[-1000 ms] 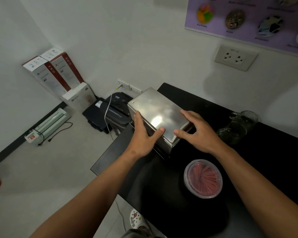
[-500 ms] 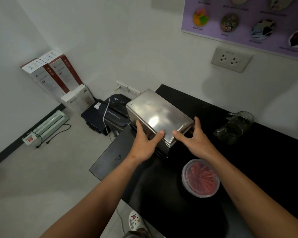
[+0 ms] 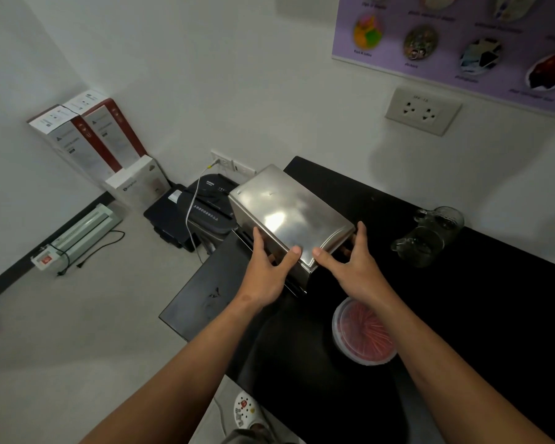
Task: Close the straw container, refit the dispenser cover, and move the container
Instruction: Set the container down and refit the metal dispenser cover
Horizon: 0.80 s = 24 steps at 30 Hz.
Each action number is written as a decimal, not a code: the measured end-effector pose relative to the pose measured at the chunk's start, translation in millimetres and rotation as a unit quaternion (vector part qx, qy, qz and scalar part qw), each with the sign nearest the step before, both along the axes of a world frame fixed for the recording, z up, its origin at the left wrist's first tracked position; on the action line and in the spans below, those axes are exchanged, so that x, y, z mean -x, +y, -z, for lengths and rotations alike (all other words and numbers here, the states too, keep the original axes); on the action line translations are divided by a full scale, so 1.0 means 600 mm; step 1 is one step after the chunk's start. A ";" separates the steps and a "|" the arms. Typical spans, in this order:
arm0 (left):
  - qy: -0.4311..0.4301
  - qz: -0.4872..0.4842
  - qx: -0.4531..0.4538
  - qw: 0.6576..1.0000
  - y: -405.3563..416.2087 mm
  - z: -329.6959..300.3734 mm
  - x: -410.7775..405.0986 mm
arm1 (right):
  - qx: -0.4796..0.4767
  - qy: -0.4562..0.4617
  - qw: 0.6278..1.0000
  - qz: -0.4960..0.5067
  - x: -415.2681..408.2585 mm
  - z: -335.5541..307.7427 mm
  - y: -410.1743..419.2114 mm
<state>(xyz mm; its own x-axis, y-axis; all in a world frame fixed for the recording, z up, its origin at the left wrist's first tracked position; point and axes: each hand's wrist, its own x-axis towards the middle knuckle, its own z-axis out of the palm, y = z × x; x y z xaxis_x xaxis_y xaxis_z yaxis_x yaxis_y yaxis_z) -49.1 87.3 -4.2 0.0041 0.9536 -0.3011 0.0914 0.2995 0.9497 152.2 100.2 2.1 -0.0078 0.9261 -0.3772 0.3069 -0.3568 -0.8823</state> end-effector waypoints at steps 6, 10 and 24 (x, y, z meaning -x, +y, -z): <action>0.046 -0.003 -0.020 0.999 -0.001 -0.017 -0.002 | 0.004 -0.023 0.999 -0.024 -0.010 -0.003 0.008; 0.192 -0.009 -0.105 0.976 0.007 -0.026 -0.002 | -0.002 -0.048 0.998 -0.042 -0.026 -0.014 0.021; 0.389 0.111 -0.175 0.898 0.030 -0.042 0.031 | -0.060 -0.090 0.994 0.005 -0.013 -0.009 0.068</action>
<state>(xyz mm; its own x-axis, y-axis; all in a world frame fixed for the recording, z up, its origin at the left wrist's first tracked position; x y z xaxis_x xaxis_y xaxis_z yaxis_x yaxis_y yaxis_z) -67.6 105.0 21.0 0.1242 0.9920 0.0235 0.7877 -0.1129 0.6056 159.8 140.8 7.8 0.0593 0.9640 -0.2594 0.4600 -0.2570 -0.8499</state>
